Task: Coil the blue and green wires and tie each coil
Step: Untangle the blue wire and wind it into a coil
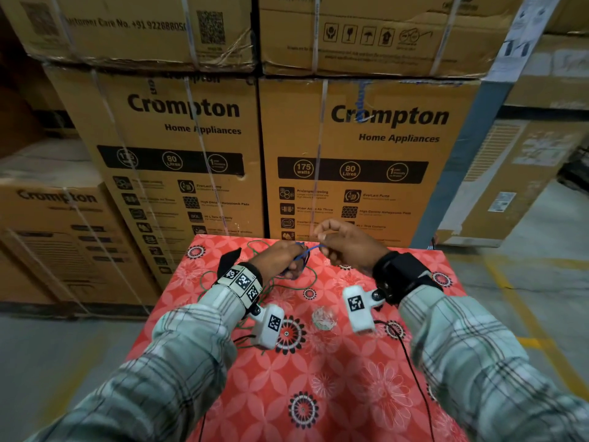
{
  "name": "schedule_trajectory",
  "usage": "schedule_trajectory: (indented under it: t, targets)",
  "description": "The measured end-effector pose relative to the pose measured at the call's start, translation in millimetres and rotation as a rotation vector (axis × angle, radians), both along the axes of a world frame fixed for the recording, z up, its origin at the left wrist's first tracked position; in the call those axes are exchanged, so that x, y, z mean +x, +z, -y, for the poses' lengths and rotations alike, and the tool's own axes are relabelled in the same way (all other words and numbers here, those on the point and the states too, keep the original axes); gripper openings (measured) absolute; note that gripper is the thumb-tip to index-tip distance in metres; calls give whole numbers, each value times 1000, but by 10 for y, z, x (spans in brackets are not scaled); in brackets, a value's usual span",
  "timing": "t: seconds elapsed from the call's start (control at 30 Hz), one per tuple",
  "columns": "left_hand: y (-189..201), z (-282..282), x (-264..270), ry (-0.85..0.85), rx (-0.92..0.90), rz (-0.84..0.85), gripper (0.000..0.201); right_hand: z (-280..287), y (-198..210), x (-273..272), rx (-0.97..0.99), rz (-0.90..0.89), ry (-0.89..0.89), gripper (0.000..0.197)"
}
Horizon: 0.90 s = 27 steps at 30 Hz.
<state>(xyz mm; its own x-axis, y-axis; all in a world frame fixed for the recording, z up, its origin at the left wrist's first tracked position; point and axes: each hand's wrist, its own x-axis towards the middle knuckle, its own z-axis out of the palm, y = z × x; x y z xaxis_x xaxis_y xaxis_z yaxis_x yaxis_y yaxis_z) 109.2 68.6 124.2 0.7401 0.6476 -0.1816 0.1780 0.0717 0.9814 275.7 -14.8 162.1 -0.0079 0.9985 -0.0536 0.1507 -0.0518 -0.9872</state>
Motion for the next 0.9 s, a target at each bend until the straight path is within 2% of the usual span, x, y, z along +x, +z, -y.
schedule_trajectory:
  t: [0.07, 0.13, 0.27, 0.37, 0.5, 0.63, 0.73, 0.8, 0.9]
  targets:
    - [-21, 7, 9, 14, -51, 24, 25, 30, -13, 53, -83, -317, 33, 16]
    - [-35, -2, 33, 29, -114, 55, 26, 48, -24, 102, -123, -501, 59, 34]
    - [-71, -14, 52, 63, -137, 85, 32, -5, -62, 176, -125, -659, 67, 61]
    - [-67, 27, 21, 49, -72, 102, 33, -21, -77, 153, -127, -679, 44, 58]
    - [-21, 92, 24, 75, -63, 91, 31, -32, -137, 32, -68, -327, -124, 33]
    - [6, 96, 31, 163, -150, 105, 33, -49, -165, -44, 97, -102, -246, 34]
    - [8, 59, -4, 219, -245, 137, 33, -53, -245, 6, 348, 328, -314, 55]
    - [17, 50, -43, 186, -293, 152, 33, -83, -313, 70, 487, 600, -284, 59]
    - [58, 75, -100, 94, -323, 146, 35, -141, -346, 141, 458, 728, -220, 55]
